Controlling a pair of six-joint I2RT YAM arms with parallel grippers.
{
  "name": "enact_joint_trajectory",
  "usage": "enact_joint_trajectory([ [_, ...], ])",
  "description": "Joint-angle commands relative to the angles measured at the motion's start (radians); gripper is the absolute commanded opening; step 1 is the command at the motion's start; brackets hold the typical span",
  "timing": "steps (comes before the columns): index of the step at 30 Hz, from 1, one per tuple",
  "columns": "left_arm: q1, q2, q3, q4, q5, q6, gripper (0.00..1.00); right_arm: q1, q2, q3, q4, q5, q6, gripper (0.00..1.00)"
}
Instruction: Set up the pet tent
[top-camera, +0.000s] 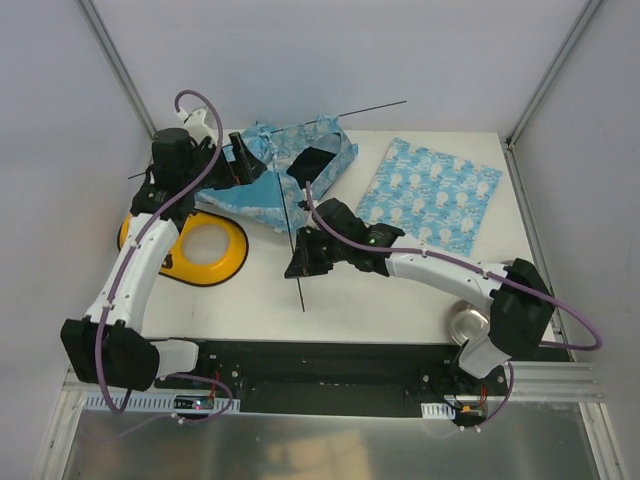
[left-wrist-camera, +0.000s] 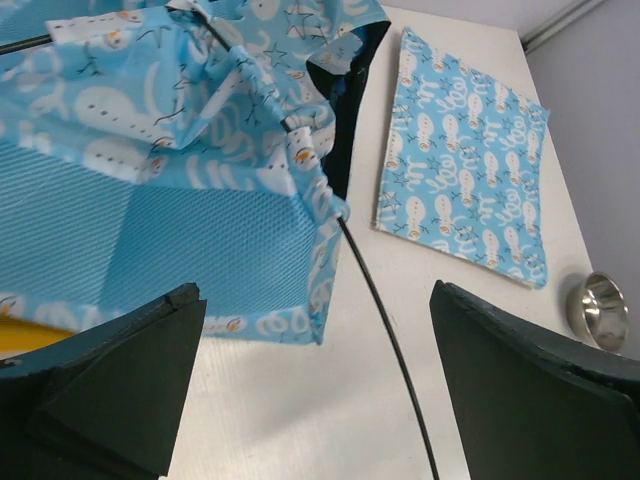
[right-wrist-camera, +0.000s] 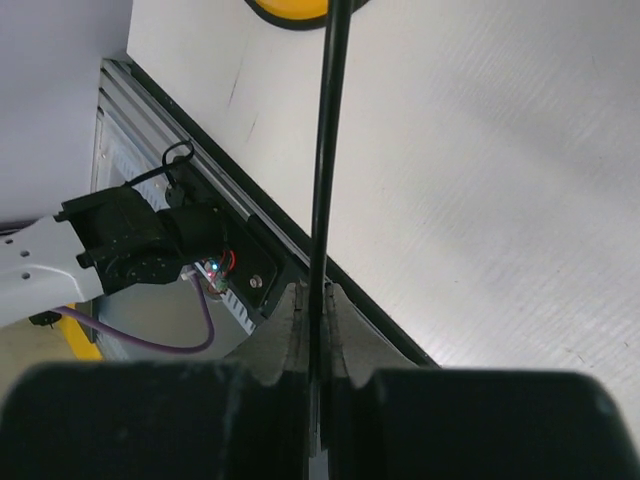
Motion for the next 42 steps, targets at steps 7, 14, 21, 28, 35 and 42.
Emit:
enact_joint_trajectory([
  [7, 0.009, -0.250, -0.202, 0.000, -0.218, -0.013, 0.93, -0.007, 0.039, 0.150, 0.160, 0.107, 0.049, 0.00],
  [14, 0.012, -0.307, -0.320, -0.012, -0.283, -0.085, 0.96, -0.009, 0.054, 0.239, 0.082, -0.020, 0.012, 0.00],
  [21, 0.015, -0.379, -0.519, 0.182, -0.146, -0.161, 0.99, -0.009, 0.063, 0.308, 0.053, -0.123, 0.038, 0.00],
  [28, 0.014, -0.360, -0.618, 0.395, 0.021, -0.213, 0.99, -0.007, 0.105, 0.362, 0.097, -0.168, 0.096, 0.00],
  [35, 0.014, -0.313, -0.632, 0.417, -0.038, -0.236, 0.96, -0.007, 0.132, 0.393, 0.186, -0.181, 0.149, 0.00],
  [42, 0.014, -0.255, -0.644, 0.461, -0.149, -0.263, 0.77, -0.006, 0.131, 0.387, 0.255, -0.198, 0.192, 0.00],
])
